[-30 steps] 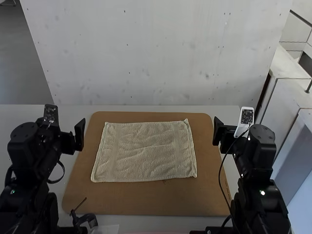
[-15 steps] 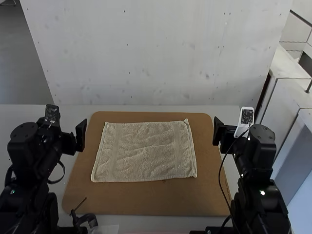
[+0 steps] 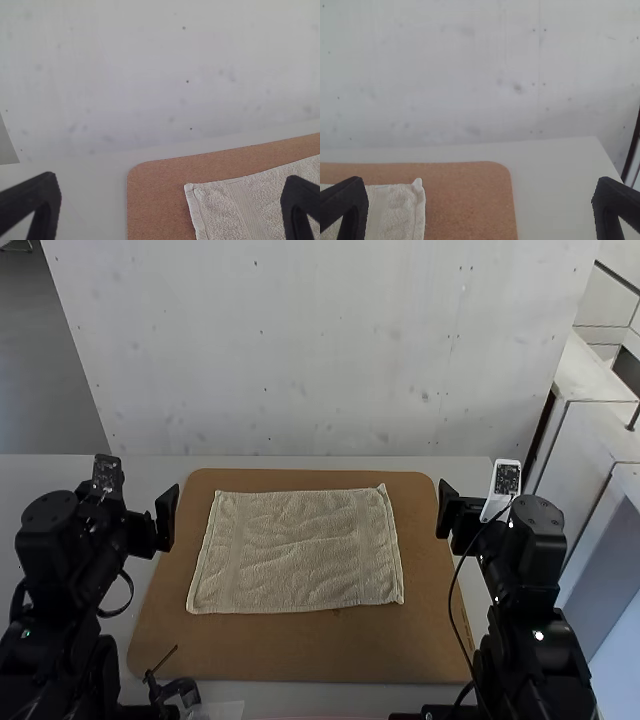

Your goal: Fold the towel.

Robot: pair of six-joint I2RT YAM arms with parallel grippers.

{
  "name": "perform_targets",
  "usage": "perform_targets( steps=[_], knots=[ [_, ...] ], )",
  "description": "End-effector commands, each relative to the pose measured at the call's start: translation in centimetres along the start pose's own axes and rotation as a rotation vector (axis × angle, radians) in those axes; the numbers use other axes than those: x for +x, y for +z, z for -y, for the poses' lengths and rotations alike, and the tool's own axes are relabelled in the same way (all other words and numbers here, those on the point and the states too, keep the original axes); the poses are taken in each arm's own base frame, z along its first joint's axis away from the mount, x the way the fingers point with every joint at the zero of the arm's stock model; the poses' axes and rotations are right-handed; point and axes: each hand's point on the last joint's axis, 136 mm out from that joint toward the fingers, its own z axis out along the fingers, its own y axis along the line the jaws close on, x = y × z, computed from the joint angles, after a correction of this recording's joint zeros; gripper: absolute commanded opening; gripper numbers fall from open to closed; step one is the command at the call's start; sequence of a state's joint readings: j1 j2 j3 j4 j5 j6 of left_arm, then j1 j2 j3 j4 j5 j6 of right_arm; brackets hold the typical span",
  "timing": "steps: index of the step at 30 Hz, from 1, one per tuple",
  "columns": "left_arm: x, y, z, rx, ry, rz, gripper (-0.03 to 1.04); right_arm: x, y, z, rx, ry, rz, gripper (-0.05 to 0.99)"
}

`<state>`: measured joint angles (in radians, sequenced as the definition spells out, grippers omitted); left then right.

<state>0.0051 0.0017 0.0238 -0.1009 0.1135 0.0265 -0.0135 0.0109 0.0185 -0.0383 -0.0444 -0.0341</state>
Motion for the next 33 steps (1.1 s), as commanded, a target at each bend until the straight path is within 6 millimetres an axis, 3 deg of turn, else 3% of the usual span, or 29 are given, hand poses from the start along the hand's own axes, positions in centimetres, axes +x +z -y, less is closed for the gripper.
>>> perform_targets(
  steps=[1,5,14,18,21,25,29,33],
  knots=[
    [1.0,0.2,0.5,0.022,0.010,-0.015,0.98,2.6,0.1,-0.5,-0.031,0.015,-0.086,0.96],
    [0.7,0.2,0.3,0.015,-0.016,-0.006,0.98,2.3,0.1,-0.5,-0.031,0.013,-0.075,0.96],
    [-3.3,-0.1,-0.5,-0.026,-0.022,0.159,0.98,0.0,0.1,-0.4,-0.024,0.019,0.017,0.96],
    [-7.9,-1.5,-0.9,-0.037,-0.008,0.271,0.98,-2.1,0.0,-0.6,-0.035,0.015,0.107,0.96],
    [-10.2,-2.2,-1.1,-0.043,-0.005,0.308,0.98,-5.8,-0.9,-1.1,-0.060,0.021,0.209,0.96],
    [-11.0,-1.6,-1.2,-0.033,-0.028,0.255,0.98,-9.5,-2.2,-1.9,-0.098,0.042,0.226,0.96],
    [-11.6,-0.3,-0.9,-0.003,-0.047,0.124,0.98,-10.7,-1.6,-2.5,-0.126,0.090,0.143,0.96],
    [-11.5,0.8,-0.6,0.025,-0.053,0.001,0.98,-10.5,-0.6,-2.8,-0.138,0.137,0.006,0.96]
  ],
)
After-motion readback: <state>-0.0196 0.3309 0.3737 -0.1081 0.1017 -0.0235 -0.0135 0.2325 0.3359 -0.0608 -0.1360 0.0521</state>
